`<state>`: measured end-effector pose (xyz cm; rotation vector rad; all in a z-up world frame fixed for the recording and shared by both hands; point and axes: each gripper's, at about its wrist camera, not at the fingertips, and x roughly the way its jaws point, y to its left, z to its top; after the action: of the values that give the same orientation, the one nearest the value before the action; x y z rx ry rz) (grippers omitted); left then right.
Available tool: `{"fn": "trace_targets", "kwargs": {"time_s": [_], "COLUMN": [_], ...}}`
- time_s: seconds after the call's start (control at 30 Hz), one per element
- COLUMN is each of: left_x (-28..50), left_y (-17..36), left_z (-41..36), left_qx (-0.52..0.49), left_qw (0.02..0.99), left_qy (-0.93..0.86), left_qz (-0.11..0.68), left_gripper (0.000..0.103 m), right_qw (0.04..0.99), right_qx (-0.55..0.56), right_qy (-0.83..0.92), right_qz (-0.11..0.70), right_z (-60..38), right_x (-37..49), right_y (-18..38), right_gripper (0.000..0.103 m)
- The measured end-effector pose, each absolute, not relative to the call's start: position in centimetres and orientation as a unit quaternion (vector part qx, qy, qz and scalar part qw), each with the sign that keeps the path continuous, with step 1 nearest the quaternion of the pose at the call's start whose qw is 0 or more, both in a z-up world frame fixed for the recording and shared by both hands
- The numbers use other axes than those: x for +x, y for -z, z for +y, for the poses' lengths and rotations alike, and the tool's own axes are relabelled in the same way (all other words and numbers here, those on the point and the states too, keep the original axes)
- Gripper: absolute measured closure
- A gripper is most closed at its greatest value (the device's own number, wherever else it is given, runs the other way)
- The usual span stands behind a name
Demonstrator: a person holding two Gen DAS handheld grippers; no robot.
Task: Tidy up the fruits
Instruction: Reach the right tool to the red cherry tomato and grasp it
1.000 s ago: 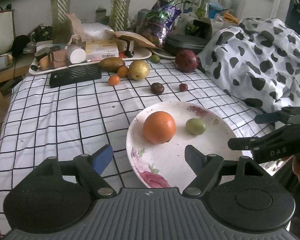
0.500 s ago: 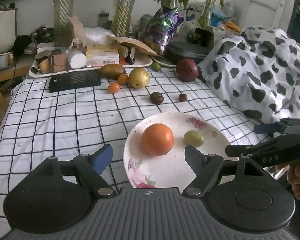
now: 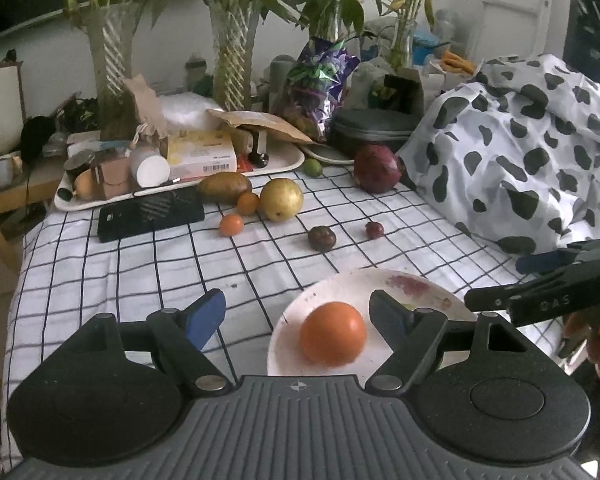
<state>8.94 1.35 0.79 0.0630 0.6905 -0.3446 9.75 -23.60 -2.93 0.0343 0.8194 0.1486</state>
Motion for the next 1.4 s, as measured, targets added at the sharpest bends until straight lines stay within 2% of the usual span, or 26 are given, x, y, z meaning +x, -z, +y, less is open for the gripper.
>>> {"fn": "trace_targets", "kwargs": {"time_s": [0.53,0.63,0.7,0.83,0.93,1.4], "left_x": [14.5,15.9,16.7,18.1,19.2,23.0], "left_y": [-0.1,0.2,0.4,0.7,1.0,3.4], "left_z": [2.3,2.4,2.3,2.3,2.4,2.8], "left_qx": [0.059,0.062,0.065,0.071,0.071,0.073], "left_qw": [0.921,0.919,0.916,0.914,0.912,0.900], "left_qy": [0.173,0.173,0.176,0.179,0.179,0.190], "left_qz": [0.343,0.349,0.354,0.358,0.362,0.386], "left_gripper": [0.025,0.025,0.025,0.025,0.025,0.025], "right_qw": [0.921,0.921,0.920,0.919,0.916,0.909], "right_qx": [-0.005,-0.013,-0.019,-0.026,-0.034,-0.060], "right_qy": [-0.095,-0.104,-0.111,-0.125,-0.127,-0.133], "right_qz": [0.377,0.376,0.376,0.373,0.378,0.391], "right_z": [-23.0,-22.7,-22.4,-21.9,-21.5,-20.1], "right_x": [14.1,15.3,16.2,18.0,19.7,24.6], "right_y": [3.2,3.4,3.6,4.0,4.6,6.8], "right_gripper": [0.001,0.013,0.017,0.040,0.049,0.057]}}
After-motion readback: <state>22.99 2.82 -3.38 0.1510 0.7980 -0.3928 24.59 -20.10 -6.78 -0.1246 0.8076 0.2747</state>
